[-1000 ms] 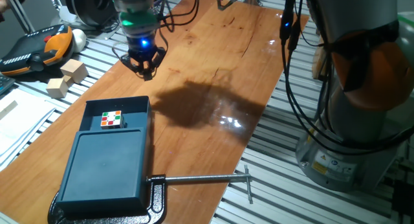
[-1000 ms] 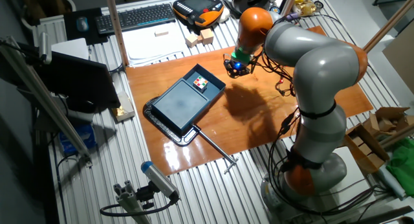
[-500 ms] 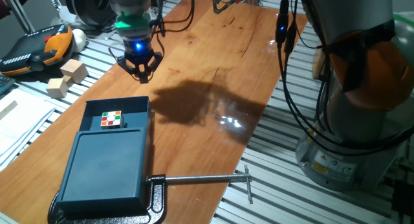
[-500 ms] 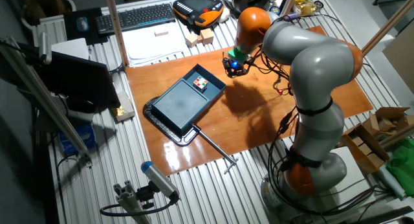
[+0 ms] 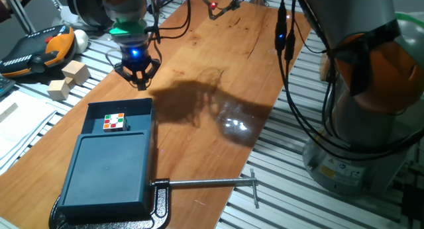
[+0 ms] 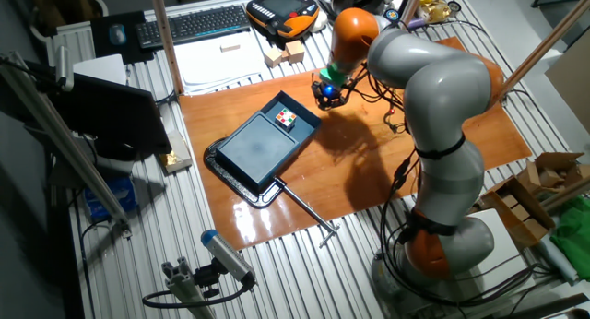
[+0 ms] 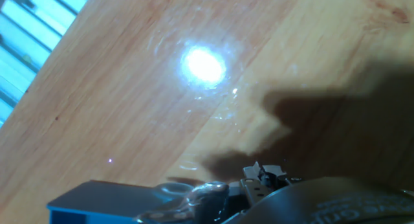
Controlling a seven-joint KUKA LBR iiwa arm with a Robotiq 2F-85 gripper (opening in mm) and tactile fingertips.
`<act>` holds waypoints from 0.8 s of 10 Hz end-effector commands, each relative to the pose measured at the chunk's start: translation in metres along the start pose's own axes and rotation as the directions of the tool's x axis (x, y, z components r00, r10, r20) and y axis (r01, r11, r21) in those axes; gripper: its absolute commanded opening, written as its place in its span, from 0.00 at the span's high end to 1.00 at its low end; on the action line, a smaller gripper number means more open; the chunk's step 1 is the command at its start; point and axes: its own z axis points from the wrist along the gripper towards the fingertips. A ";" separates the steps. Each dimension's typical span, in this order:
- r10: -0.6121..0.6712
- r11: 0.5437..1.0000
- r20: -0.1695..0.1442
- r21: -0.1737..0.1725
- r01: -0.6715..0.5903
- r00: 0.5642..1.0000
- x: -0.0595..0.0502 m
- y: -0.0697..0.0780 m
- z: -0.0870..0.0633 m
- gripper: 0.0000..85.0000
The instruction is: Grasp the handle and close the drawer
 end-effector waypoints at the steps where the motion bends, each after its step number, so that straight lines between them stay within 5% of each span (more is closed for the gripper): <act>1: 0.001 1.000 -0.006 -0.002 -0.001 1.000 0.001 0.003 0.001 0.98; 8: -0.008 1.000 -0.014 0.000 0.008 1.000 0.001 0.010 0.008 0.98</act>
